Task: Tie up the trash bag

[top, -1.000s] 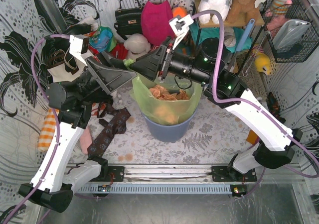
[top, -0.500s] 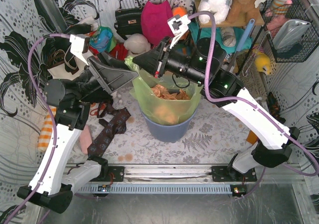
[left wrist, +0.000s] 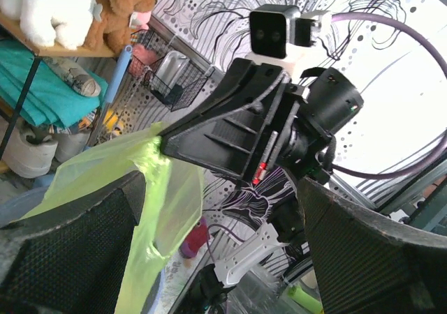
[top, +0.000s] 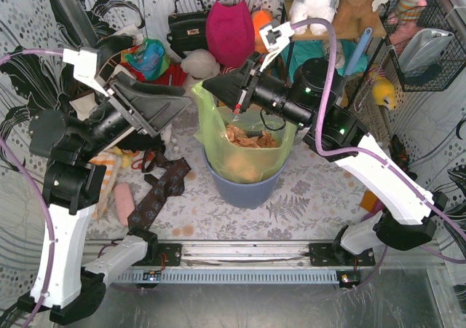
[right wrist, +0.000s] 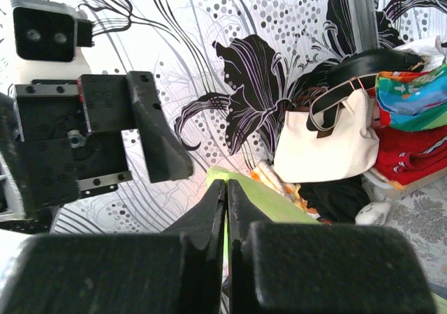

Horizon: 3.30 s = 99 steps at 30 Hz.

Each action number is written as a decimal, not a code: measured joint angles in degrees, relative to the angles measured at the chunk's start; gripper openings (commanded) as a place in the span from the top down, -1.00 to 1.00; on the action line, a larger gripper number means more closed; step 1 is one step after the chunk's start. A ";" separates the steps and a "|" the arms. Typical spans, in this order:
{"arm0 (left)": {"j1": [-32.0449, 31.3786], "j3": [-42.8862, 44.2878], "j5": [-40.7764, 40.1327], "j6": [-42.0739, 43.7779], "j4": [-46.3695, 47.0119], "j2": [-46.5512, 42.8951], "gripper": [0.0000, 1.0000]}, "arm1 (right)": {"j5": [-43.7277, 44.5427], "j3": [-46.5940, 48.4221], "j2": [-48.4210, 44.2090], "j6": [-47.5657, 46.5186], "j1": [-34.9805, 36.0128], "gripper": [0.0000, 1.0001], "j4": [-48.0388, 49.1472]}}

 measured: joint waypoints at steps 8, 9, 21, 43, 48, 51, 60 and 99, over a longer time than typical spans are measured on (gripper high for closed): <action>0.00 -1.20 4.07 -5.55 7.17 0.04 -0.92 | 0.61 0.00 -0.46 -1.05 0.00 1.00 -0.02; 0.00 -2.01 4.61 -6.54 8.33 0.37 -0.92 | 0.59 0.00 -0.46 -1.05 0.00 1.00 0.00; 0.00 -6.49 5.84 -11.56 13.16 3.67 -0.92 | -0.28 0.00 -0.44 -1.01 0.00 1.00 0.09; -0.33 -13.99 7.61 -20.79 29.22 4.24 -0.92 | -7.30 -4.44 0.87 2.78 0.39 0.04 8.94; -0.50 -16.59 7.93 -23.58 32.70 4.35 -0.93 | -7.23 -7.72 0.15 2.86 0.44 -0.07 10.67; -0.50 -16.59 8.04 -24.68 34.16 4.57 -0.93 | -6.49 -10.34 -2.08 2.84 0.61 -0.10 11.04; -0.66 -16.57 8.68 -29.24 43.91 5.27 -0.93 | -1.81 -14.23 -10.84 2.27 0.70 -0.09 11.72; -1.20 14.49 -2.78 4.87 -8.24 7.67 -0.65 | 2.97 -19.93 -8.79 3.48 0.70 1.00 10.88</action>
